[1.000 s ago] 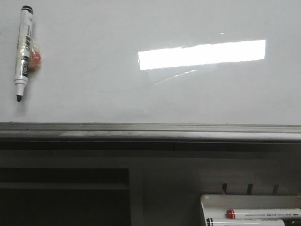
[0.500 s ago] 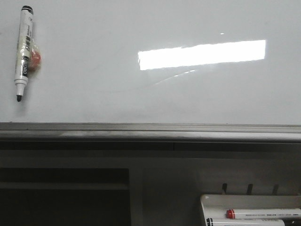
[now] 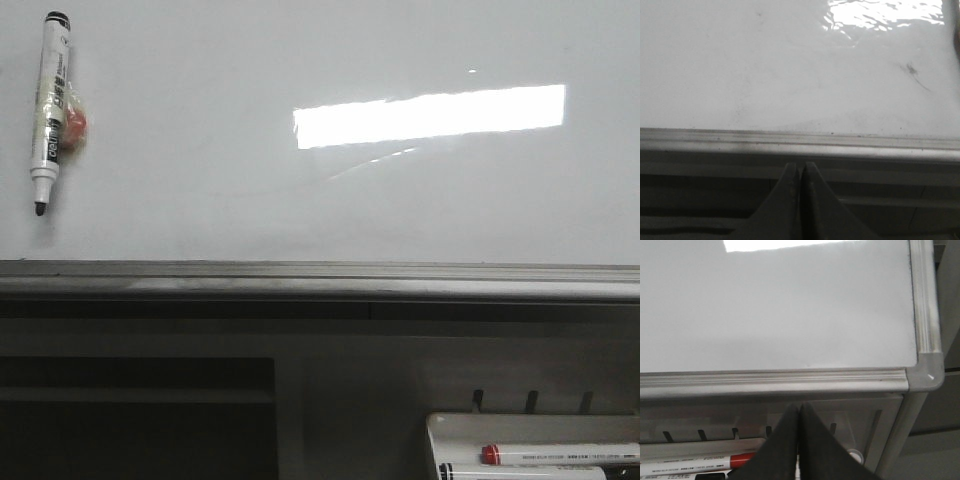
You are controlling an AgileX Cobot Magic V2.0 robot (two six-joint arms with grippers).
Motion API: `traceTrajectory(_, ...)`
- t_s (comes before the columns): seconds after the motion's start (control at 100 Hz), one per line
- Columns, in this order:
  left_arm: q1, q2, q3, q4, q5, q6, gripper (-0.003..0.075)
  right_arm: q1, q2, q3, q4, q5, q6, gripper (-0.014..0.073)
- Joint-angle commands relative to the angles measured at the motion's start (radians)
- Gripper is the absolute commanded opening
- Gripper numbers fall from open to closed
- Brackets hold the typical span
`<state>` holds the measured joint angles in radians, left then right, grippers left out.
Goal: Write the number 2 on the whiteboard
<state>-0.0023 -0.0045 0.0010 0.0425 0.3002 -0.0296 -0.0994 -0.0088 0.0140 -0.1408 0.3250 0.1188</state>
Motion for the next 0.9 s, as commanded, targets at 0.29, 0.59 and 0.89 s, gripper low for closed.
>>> traceTrajectory(0.29,0.002,-0.027,0.011,-0.001,-0.354,-0.008,-0.002,0.001,-0.022,0.024,-0.012,-0.605,-0.004,-0.0051)
traceTrajectory(0.59,0.0,-0.027,0.011,-0.001,-0.372,-0.008,-0.002,0.001,-0.022,0.024,-0.012,-0.842,-0.004,-0.0051)
traceTrajectory(0.89,0.002,-0.02,0.0,-0.154,-0.401,-0.008,-0.0021,0.003,-0.012,-0.079,0.008,-0.325,0.104,-0.0051)
